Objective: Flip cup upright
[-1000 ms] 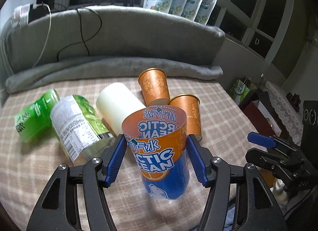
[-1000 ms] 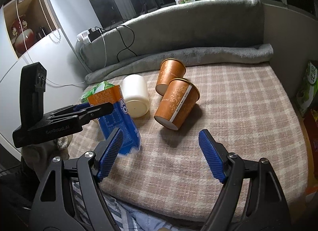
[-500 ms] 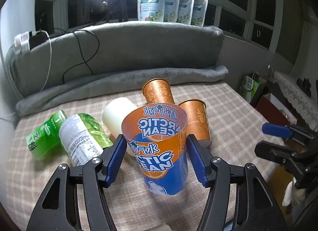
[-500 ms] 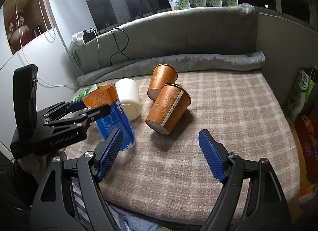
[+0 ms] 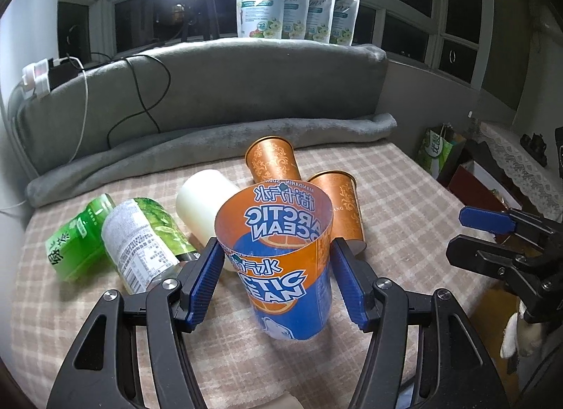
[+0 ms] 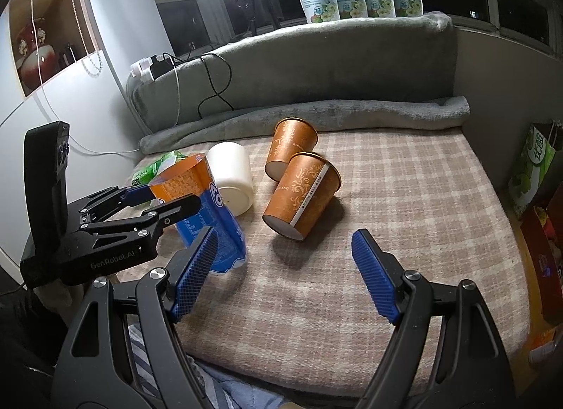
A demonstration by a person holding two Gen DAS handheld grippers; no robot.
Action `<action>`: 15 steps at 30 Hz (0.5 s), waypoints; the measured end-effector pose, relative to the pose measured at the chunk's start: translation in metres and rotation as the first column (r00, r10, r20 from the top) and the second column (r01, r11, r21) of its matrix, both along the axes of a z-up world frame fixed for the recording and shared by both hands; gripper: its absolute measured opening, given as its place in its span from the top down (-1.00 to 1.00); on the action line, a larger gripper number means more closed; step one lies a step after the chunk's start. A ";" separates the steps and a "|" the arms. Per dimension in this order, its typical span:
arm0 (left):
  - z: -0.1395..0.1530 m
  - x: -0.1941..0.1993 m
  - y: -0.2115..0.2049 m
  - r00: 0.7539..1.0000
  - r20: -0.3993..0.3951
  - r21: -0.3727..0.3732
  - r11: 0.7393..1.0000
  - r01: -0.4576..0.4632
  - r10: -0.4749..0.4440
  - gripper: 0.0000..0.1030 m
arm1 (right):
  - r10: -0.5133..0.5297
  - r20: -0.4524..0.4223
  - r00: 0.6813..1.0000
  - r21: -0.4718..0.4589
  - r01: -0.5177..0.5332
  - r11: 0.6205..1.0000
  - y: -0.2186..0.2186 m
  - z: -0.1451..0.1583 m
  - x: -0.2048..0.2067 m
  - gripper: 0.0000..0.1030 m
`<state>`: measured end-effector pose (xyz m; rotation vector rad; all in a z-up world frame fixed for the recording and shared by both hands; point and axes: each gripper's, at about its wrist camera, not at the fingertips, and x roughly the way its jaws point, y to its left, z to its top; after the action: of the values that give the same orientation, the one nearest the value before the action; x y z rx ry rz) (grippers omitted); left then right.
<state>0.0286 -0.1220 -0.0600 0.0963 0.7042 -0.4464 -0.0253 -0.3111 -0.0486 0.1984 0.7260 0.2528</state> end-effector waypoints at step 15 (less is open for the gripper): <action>0.001 -0.004 0.004 0.998 -0.049 -0.064 0.997 0.036 -0.039 -0.41 | -0.005 0.002 1.000 0.005 0.005 1.000 0.000 0.002 -0.002 -0.57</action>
<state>0.0246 -0.1182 -0.0591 0.0385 0.7376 -0.5081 -0.0273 -0.3110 -0.0469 0.2044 0.7226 0.2504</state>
